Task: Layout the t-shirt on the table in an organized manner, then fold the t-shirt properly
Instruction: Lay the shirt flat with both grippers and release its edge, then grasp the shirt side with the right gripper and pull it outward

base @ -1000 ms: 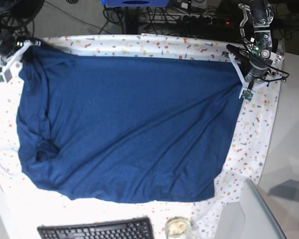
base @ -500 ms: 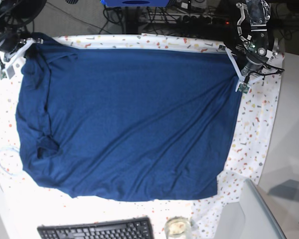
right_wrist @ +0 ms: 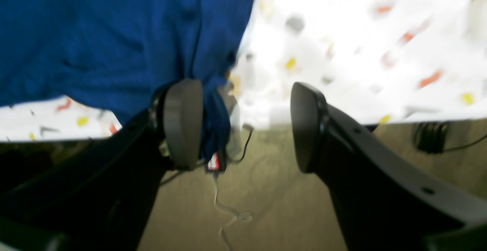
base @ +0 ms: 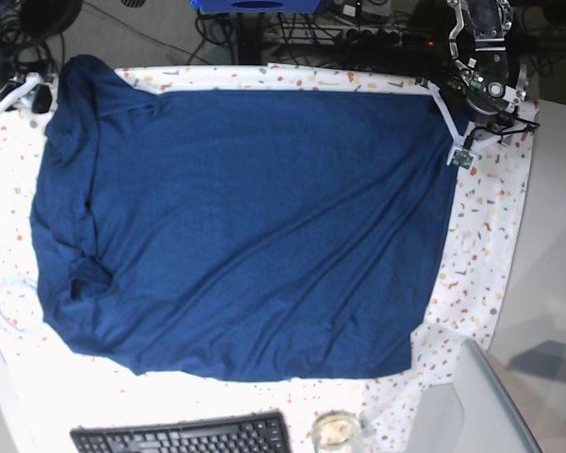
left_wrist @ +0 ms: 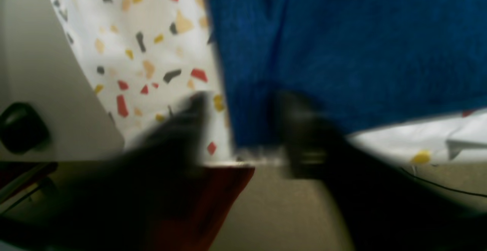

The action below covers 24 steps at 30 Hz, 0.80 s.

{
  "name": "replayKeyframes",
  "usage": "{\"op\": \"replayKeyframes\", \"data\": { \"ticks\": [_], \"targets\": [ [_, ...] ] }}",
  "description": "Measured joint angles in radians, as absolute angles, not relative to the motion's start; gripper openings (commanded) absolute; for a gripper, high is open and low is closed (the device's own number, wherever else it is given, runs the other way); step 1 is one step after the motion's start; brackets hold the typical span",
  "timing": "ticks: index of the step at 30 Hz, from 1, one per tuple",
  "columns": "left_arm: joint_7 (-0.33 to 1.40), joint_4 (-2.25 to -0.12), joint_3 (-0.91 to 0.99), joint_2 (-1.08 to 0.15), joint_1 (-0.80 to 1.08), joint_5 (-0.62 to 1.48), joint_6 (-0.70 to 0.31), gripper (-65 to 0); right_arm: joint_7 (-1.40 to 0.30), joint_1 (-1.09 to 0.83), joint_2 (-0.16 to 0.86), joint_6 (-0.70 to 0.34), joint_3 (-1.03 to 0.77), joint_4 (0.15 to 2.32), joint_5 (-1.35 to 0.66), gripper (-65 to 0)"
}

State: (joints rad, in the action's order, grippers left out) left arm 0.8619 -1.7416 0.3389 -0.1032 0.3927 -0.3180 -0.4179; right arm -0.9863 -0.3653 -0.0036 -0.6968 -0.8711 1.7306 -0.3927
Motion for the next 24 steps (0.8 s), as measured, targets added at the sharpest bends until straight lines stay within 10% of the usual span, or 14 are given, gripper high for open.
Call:
{"op": "replayKeyframes", "data": {
  "ticks": [9,11,16,24],
  "targets": [
    [0.873,-1.86,0.505,-0.108,0.385,-0.336,-0.417,-10.5,-0.947,-0.295,0.014,-0.697,-0.735,1.811,-0.19,-30.8],
    [0.878,-1.86,0.501,-0.098,0.35,-0.33,-0.411,-19.3,-0.881,-0.255,0.034,-0.704,-0.646,1.792,-0.194,-30.9],
    [0.85,-1.798,0.43,-0.05,0.241,-0.216,-0.422,-65.0,-0.797,-0.019,0.064,-0.702,-0.55,1.57,-0.009,-30.9],
    [0.859,-1.61,0.441,-0.041,0.17,-0.178,-0.411,-65.0,-0.662,0.265,0.062,-0.697,-0.536,1.193,0.28,-30.2]
  ]
}}
